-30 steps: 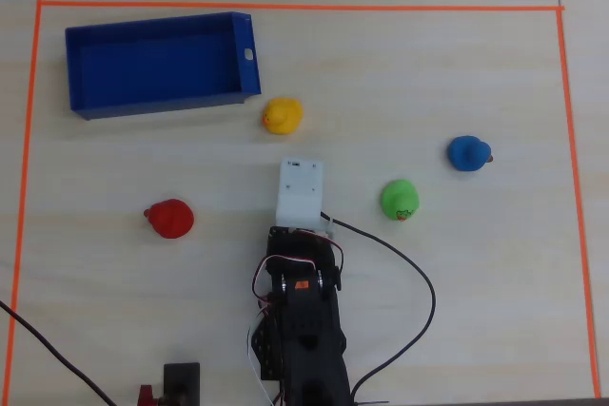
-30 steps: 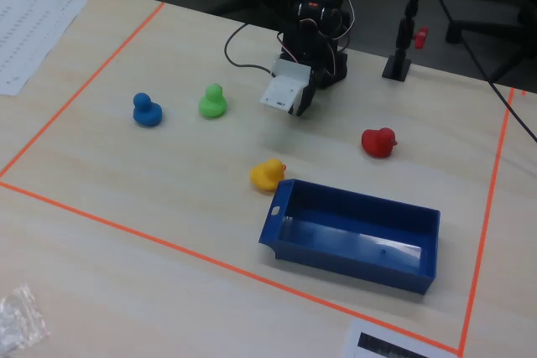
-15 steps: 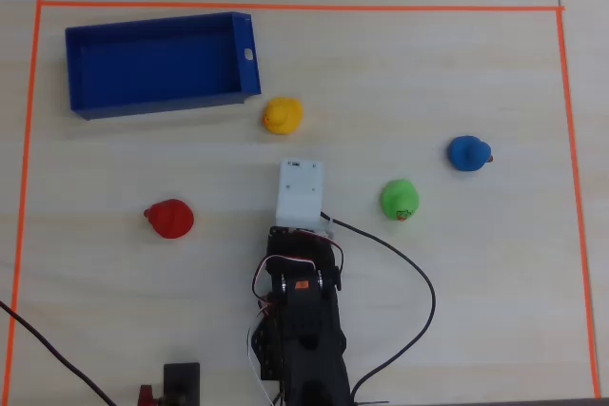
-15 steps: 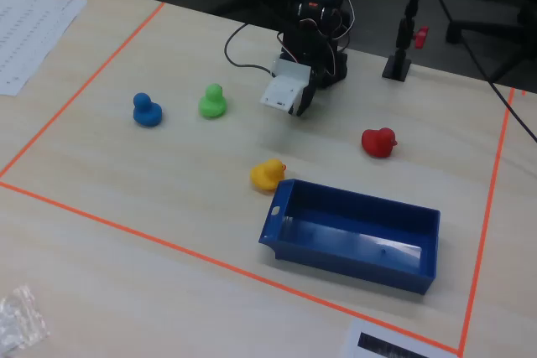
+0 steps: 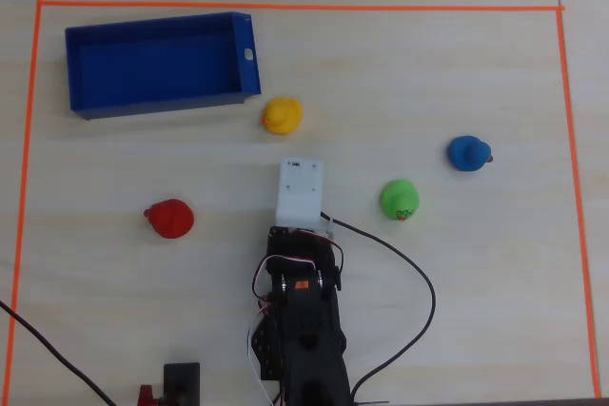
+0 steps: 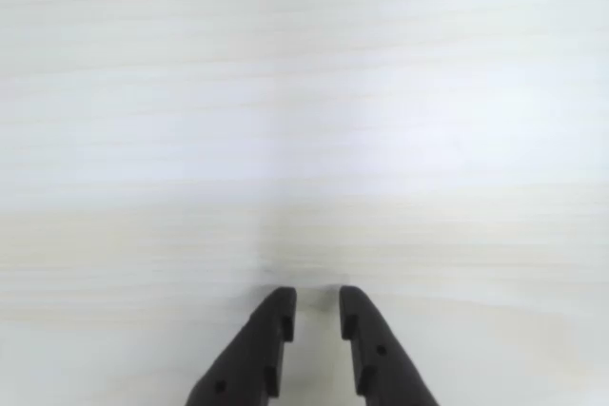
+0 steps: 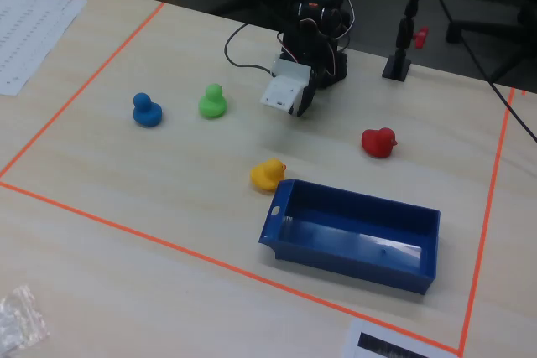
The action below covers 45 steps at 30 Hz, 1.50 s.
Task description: Grasp blue duck and put it into box.
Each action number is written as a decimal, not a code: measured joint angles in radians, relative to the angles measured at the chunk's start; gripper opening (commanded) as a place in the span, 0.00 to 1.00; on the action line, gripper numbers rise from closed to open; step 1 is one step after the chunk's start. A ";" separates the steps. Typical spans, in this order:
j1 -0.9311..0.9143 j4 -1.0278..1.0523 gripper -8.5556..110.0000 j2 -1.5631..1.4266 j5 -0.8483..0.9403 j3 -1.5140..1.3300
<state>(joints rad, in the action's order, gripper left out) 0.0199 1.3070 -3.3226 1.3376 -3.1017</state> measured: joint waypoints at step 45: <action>-0.925 -0.792 0.45 1.549 0.155 1.282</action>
<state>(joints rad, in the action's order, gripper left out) -0.9050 0.5154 -1.7733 1.4926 -1.8193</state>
